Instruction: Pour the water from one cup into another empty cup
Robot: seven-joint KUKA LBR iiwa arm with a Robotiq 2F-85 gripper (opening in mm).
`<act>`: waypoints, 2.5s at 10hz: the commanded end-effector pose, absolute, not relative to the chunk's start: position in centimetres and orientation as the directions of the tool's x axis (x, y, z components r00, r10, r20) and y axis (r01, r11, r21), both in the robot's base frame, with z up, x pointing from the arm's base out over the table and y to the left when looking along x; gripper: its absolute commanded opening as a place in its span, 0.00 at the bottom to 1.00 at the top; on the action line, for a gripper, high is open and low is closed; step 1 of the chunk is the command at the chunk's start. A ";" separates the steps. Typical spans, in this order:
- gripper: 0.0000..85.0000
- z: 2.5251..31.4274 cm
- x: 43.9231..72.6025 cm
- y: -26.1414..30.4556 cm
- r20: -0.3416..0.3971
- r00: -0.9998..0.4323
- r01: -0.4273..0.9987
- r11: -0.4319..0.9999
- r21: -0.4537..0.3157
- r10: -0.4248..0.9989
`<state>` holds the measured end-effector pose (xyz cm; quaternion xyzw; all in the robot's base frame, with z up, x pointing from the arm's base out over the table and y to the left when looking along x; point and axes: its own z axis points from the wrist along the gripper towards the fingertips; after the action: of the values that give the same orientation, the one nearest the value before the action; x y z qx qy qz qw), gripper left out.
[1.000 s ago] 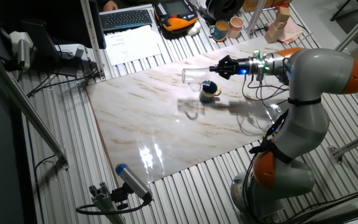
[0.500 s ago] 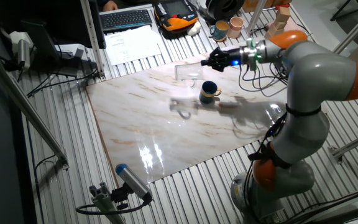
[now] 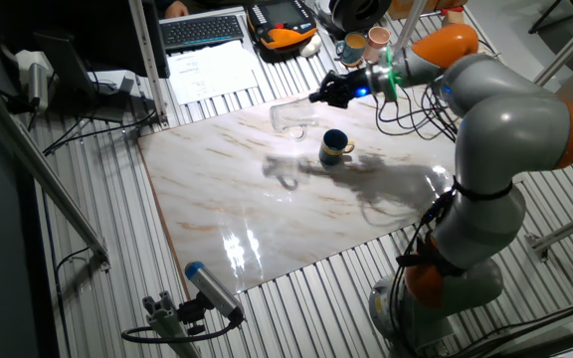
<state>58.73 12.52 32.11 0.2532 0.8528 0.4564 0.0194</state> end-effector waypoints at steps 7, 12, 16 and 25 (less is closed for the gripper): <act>0.00 31.8 59.0 16.6 0.078 -0.921 0.373 0.809 0.454 0.381; 0.00 31.6 59.4 18.6 0.037 -0.984 0.180 0.977 0.118 0.176; 0.00 30.7 59.1 20.1 0.029 -0.990 0.138 0.990 0.025 0.137; 0.00 28.2 58.0 20.8 -0.078 -0.991 0.118 0.991 -0.067 0.112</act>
<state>58.01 20.81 28.20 0.0553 0.9970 0.0347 0.0411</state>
